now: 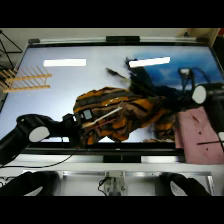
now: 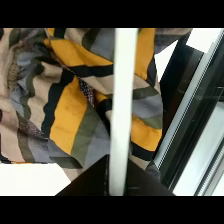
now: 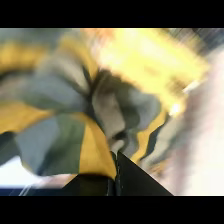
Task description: Fold the shirts.
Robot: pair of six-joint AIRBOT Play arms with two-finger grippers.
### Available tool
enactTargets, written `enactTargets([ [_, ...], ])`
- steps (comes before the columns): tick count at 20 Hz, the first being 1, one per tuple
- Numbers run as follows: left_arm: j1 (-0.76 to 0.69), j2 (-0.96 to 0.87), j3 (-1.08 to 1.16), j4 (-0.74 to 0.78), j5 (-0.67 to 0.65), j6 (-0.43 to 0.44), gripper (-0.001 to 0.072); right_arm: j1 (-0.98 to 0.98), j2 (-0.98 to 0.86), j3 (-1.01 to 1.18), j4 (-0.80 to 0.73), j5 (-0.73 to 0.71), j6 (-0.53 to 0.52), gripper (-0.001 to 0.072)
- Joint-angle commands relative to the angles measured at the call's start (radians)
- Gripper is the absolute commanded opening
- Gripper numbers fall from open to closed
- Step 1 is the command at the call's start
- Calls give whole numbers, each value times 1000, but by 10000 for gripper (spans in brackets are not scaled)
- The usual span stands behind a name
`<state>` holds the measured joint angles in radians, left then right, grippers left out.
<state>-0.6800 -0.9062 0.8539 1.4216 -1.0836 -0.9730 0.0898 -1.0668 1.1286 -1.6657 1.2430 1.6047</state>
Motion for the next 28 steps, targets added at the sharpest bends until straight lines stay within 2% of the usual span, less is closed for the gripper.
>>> enactTargets([
  [1,0,-1,1,0,-1,0,44,-1,61,172,-119,-76,-21,54],
  [5,-1,0,1,0,-1,-1,44,0,-6,259,-76,-216,-20,54],
  [7,-2,0,1,-8,-1,-2,44,-1,-72,259,-71,-239,2,56],
  [8,-2,0,1,-9,-1,-9,44,-1,-105,259,-70,-233,8,91],
  [9,-2,0,1,-15,-1,-9,44,-1,-135,259,-51,-217,7,296],
  [10,-2,0,1,-24,-1,-9,44,-1,-158,259,-17,-187,4,540],
  [15,-2,-1,1,-72,-1,-14,44,-1,-83,259,10,1,-16,550],
  [18,-2,-1,1,-72,-1,-35,44,0,23,234,164,113,-20,549],
  [20,-2,-1,1,-72,-1,-38,45,13,106,98,249,91,-27,550],
  [23,-2,-1,1,-76,-2,-54,44,55,187,-114,267,-22,-37,549],
  [25,-2,-1,1,-76,-10,-53,44,97,189,-140,273,-55,-154,550],
  [28,-2,-1,1,-75,-87,-32,44,131,193,-93,134,-87,-374,549],
])
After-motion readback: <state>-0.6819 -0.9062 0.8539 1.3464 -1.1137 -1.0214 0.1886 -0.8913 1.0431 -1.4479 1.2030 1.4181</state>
